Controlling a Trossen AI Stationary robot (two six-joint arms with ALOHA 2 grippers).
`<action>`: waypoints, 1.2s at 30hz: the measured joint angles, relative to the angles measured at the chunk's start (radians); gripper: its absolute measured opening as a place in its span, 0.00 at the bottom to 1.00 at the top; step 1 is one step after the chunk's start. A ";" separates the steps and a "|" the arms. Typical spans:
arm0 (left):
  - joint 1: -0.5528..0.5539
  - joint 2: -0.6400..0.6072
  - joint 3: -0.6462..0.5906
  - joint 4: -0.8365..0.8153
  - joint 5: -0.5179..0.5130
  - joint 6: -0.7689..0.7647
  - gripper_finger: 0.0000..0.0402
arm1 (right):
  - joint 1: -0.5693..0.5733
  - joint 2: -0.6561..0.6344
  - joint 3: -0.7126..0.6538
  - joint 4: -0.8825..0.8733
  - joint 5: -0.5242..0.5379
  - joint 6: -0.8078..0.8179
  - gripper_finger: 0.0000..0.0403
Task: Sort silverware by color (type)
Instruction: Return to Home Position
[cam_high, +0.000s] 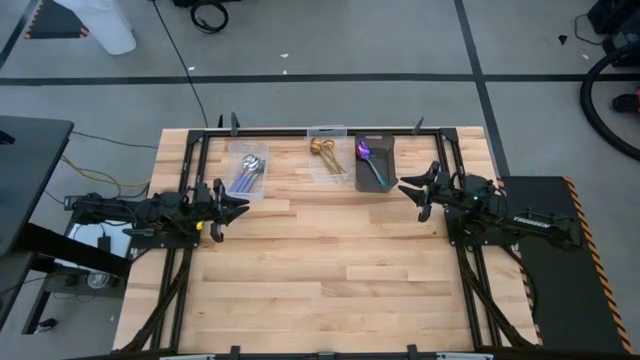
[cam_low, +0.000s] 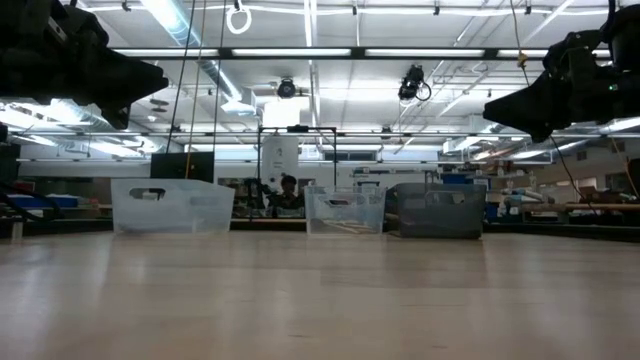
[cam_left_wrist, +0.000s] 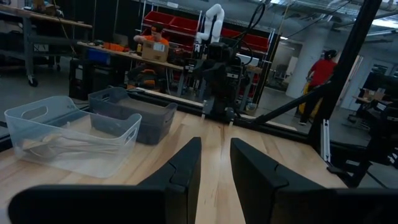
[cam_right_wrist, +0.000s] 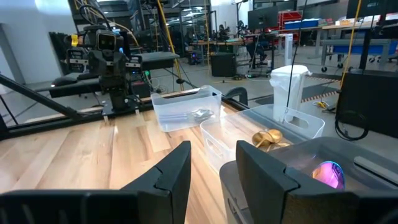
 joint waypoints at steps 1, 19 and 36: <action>0.000 0.000 0.000 0.000 0.000 0.000 0.23 | 0.000 0.000 0.000 0.000 0.000 0.000 0.34; 0.000 0.000 0.000 0.000 0.000 0.000 0.23 | 0.000 0.000 0.000 0.000 0.000 0.000 0.34; 0.000 0.000 0.000 0.000 0.000 0.000 0.23 | 0.000 0.000 0.000 0.000 0.000 0.000 0.34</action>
